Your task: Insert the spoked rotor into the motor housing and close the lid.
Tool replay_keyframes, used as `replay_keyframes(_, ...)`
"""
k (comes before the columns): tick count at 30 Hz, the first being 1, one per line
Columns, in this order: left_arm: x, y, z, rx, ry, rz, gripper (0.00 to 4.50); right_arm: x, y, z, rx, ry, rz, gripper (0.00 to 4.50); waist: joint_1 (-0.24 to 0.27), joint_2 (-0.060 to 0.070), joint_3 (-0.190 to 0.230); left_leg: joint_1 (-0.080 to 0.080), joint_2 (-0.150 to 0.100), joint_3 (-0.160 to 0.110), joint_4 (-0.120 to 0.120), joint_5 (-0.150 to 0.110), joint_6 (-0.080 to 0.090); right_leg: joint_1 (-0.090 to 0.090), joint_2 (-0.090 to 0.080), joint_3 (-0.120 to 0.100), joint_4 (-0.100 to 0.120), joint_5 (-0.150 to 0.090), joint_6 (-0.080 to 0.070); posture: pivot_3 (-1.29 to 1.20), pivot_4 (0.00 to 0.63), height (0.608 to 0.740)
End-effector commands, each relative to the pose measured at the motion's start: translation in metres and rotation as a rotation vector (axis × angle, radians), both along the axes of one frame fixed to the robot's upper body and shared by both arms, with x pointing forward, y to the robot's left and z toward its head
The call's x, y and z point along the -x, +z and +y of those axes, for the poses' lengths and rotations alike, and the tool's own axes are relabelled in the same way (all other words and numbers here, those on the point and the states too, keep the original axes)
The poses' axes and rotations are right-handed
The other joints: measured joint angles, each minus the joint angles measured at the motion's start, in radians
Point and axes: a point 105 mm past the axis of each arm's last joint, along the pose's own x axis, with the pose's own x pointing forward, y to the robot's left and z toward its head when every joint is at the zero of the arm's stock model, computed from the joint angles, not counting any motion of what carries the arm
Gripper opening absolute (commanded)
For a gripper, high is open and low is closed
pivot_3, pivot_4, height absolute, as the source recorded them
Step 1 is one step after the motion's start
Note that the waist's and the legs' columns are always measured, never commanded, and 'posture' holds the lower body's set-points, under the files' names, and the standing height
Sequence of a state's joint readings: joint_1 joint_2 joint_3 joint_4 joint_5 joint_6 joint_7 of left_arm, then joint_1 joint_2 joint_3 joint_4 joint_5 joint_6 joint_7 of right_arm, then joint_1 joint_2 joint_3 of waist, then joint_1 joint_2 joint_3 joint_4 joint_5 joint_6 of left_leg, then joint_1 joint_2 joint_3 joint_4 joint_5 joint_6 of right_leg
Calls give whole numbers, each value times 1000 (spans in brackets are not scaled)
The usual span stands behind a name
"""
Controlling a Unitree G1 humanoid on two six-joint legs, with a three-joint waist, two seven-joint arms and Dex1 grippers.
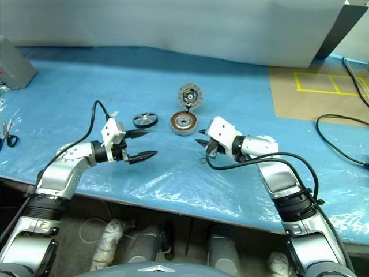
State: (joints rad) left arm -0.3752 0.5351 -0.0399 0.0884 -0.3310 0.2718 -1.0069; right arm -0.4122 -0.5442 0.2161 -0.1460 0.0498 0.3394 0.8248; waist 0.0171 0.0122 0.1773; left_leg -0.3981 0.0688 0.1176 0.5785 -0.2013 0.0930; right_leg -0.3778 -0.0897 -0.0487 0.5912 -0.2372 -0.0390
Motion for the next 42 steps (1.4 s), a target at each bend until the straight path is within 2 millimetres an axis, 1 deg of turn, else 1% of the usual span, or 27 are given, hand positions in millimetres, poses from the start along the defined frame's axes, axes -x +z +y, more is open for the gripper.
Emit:
replay_keyframes(1, -2, 15, -2, 23, 16, -38, 4500, 5, 11, 5, -22, 12, -44, 1294, 0, 0, 0, 0, 0, 0, 0, 0, 0, 0, 0, 0, 0, 0, 0, 0, 150, 740)
replay_keyframes(5, -8, 20, -5, 26, 16, -32, 4500, 6, 11, 2, -33, -15, -45, 1294, 0, 0, 0, 0, 0, 0, 1, 0, 0, 0, 0, 0, 1, 0, 0, 0, 150, 740)
replay_keyframes(8, -10, 27, -8, 57, 15, -44, 4500, 6, 12, 1, -32, -18, -50, 1294, 0, 0, 0, 0, 0, 0, 1, 0, 0, 0, 0, 0, 1, 0, 0, 0, 150, 740)
replay_keyframes(11, -10, 33, -10, 84, -2, -46, 4500, 5, 15, -1, -30, -22, -57, 1294, 0, 0, 0, 0, 0, 0, 2, 0, 0, 0, 0, 0, 1, 0, 0, 0, 150, 740)
replay_keyframes(14, -8, 34, -11, 84, -23, -43, 4500, 2, 21, 0, -28, -18, -84, 1294, -1, 0, 0, 0, 0, 0, 2, 0, 0, 0, 0, 0, 1, 0, 0, 0, 150, 740)
replay_keyframes(16, -7, 33, -12, 77, -29, -46, 4500, -1, 25, 4, -4, 11, -110, 1294, -2, 0, 0, 0, 0, 0, 2, 0, 0, 0, 0, 0, 1, 0, 0, 0, 150, 740)
replay_keyframes(21, -5, 32, -8, 60, -42, -53, 4500, -8, 41, 25, 36, 122, -160, 1294, -2, 0, 0, 0, 0, 0, 3, 0, 0, -1, 0, 0, 4, 0, -1, 0, 150, 740)
replay_keyframes(24, -3, 30, -2, 34, -48, -64, 4500, -19, 50, 36, 80, 157, -201, 1294, -2, -1, 0, 0, 0, 0, 4, 1, 0, -2, 0, 0, 8, -2, -3, 0, 150, 740)
replay_keyframes(26, -4, 30, 2, 29, -41, -72, 4500, -28, 52, 44, 112, 174, -207, 1294, -2, -1, 1, -2, 0, 0, 6, 1, -1, -6, 0, 0, 13, -2, -4, 0, 150, 740)
replay_keyframes(28, -5, 29, 4, 29, -23, -79, 4500, -41, 52, 49, 180, 166, -236, 1294, -3, -1, 1, -6, 1, 0, 9, 1, -1, -10, 0, 0, 17, -3, -5, 0, 150, 740)
replay_keyframes(30, -6, 29, 6, 34, -10, -82, 4500, -52, 58, 55, 222, 177, -289, 1687, -3, -1, 1, -6, 2, 0, 11, 2, -2, -10, 0, -1, 18, -3, -5, 0, 150, 740)
replay_keyframes(31, -6, 28, 6, 36, -7, -83, 4500, -55, 60, 59, 229, 194, -288, 1876, -3, -1, 1, -7, 2, 0, 12, 2, -2, -10, 0, -1, 19, -3, -5, 0, 150, 740)
replay_keyframes(32, -5, 27, 6, 37, -6, -82, 4500, -57, 60, 62, 246, 220, -283, 2157, -3, -1, 1, -7, 2, 0, 12, 2, -2, -10, 0, -1, 19, -3, -5, 0, 150, 740)
replay_keyframes(33, -4, 25, 6, 38, -4, -82, 4500, -60, 59, 64, 260, 229, -277, 2541, -3, -1, 1, -7, 2, 0, 13, 2, -2, -10, 0, -1, 20, -3, -5, 0, 150, 740)
replay_keyframes(37, -4, 24, 4, 58, 18, -85, 4500, -77, 52, 73, 297, 229, -224, 3829, -4, -2, 1, -9, 3, 0, 16, 1, -2, -10, 0, -1, 21, -2, -5, 0, 150, 740)
replay_keyframes(39, -4, 23, 3, 67, 30, -88, 4500, -79, 45, 80, 303, 243, -153, 4474, -4, -2, 1, -10, 3, 0, 17, 1, -2, -11, 0, -1, 21, -2, -5, 0, 150, 740)
replay_keyframes(40, -3, 22, 3, 68, 32, -87, 4500, -78, 41, 84, 333, 275, -156, 4474, -3, -2, 1, -11, 3, 0, 18, 1, -1, -12, 0, -2, 22, -2, -5, 0, 150, 740)
replay_keyframes(42, -1, 20, 2, 71, 34, -83, 4500, -83, 34, 89, 387, 272, -163, 4474, -4, -2, 1, -12, 3, 0, 19, 1, -1, -14, 0, -2, 23, -2, -5, 0, 150, 740)
